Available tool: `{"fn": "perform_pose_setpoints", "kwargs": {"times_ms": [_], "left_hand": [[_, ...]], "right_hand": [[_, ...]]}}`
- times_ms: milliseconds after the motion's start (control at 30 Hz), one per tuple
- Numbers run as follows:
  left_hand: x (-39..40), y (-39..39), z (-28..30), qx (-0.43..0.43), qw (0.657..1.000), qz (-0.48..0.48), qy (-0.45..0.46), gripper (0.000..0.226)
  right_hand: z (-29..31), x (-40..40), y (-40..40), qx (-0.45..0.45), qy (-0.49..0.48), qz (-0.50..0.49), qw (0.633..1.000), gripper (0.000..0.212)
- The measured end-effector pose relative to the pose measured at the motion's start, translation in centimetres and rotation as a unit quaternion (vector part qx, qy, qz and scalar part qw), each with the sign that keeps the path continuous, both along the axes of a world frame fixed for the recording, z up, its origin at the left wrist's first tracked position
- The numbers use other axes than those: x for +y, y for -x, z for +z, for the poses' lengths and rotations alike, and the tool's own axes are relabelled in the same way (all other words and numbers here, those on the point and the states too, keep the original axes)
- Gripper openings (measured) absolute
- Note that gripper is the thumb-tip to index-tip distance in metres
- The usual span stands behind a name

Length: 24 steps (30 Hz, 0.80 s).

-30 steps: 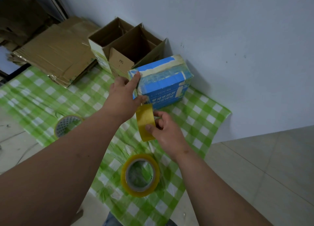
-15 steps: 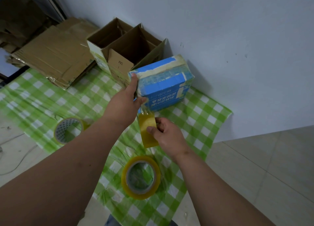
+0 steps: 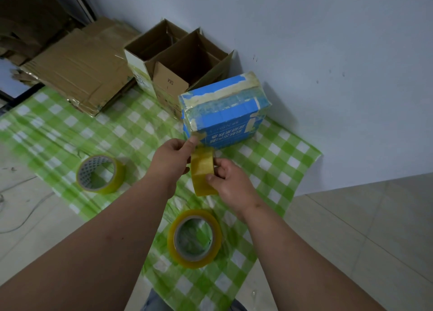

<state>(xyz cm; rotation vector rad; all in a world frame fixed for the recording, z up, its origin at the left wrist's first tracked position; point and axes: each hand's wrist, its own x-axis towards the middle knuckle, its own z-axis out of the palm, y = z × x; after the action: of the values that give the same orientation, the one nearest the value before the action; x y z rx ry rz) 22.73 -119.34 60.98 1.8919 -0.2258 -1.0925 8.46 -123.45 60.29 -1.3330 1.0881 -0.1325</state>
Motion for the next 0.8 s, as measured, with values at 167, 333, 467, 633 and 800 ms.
{"fn": "perform_pose_setpoints", "kwargs": {"times_ms": [167, 333, 467, 633, 800], "left_hand": [[-0.2, 0.7, 0.1, 0.058, 0.998, 0.012, -0.011, 0.039], [-0.3, 1.0, 0.4, 0.113, 0.993, 0.030, -0.004, 0.038], [-0.2, 1.1, 0.2, 0.168, 0.984, 0.054, 0.025, 0.031], [0.6, 1.3, -0.7, 0.181, 0.979, 0.088, 0.044, 0.011], [1.0, 1.1, -0.9, 0.199, 0.972, 0.106, 0.067, 0.015]], "right_hand": [[0.2, 0.0, 0.2, -0.003, 0.006, 0.007, 1.000, 0.033], [-0.1, -0.4, 1.3, -0.002, 0.028, 0.018, 0.999, 0.035], [-1.3, -1.5, 3.3, 0.063, 0.084, -0.060, 0.993, 0.020], [-3.9, -1.4, 4.5, 0.275, 0.224, 0.165, 0.920, 0.035], [-5.8, -0.7, 4.7, 0.352, 0.315, 0.274, 0.837, 0.032]]}}
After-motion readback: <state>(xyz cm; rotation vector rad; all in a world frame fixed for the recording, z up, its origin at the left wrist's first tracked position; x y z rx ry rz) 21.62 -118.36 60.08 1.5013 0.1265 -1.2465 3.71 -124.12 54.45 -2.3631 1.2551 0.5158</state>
